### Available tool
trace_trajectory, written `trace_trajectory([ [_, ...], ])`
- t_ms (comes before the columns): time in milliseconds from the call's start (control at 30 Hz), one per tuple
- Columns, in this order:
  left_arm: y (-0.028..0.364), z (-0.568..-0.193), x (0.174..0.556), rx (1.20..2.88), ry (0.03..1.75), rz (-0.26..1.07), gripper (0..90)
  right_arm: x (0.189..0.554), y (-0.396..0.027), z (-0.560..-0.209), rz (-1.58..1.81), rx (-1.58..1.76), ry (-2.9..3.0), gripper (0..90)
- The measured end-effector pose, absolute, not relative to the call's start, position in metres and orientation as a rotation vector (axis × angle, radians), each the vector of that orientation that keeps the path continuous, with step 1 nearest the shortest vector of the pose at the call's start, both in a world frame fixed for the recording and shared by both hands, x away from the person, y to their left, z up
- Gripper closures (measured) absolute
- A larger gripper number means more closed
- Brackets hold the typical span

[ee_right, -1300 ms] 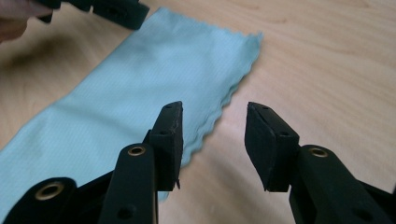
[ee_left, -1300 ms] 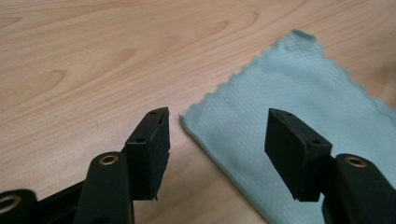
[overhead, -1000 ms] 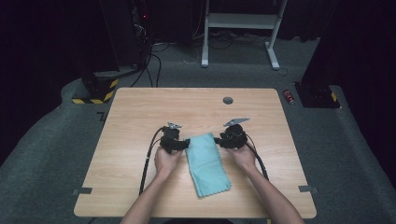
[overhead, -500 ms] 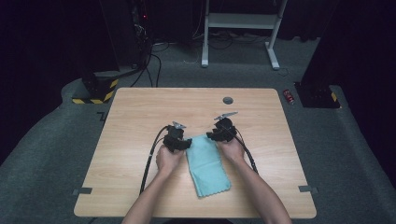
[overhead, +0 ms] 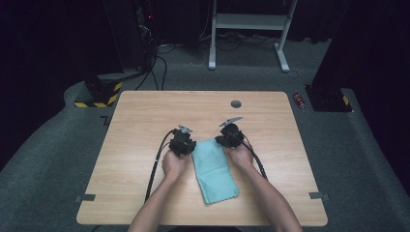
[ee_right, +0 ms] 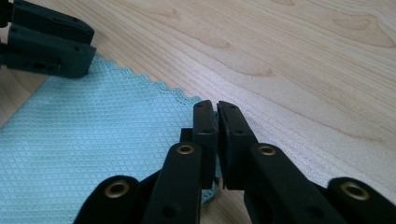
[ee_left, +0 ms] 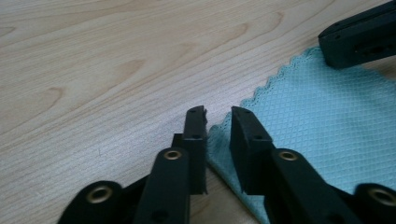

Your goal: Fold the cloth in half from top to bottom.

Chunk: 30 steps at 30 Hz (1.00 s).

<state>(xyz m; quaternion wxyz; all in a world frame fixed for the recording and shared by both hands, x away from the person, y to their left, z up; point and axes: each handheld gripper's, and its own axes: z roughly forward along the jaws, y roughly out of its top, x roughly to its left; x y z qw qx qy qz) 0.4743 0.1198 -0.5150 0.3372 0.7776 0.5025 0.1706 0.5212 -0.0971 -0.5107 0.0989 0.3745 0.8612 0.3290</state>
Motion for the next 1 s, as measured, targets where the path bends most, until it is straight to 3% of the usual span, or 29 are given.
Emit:
trace_trajectory([
  [167, 0.124, -0.516, 0.477, 2.01, 1.303, 0.373, 87.2, 0.52, -0.097, -0.51, 0.961, 1.094, 2.558, 88.9],
  [433, 0.116, -0.507, 0.49, 2.09, 1.251, 0.324, 88.4, 0.514, -0.105, -0.502, 0.967, 1.067, 2.565, 89.2],
  [700, 0.108, -0.502, 0.506, 2.06, 1.245, 0.255, 88.5, 0.514, -0.121, -0.49, 0.979, 1.082, 2.523, 89.2],
  [1000, 0.097, -0.485, 0.524, 2.073, 1.207, 0.278, 88.6, 0.523, -0.132, -0.49, 0.997, 1.155, 2.475, 89.4],
])
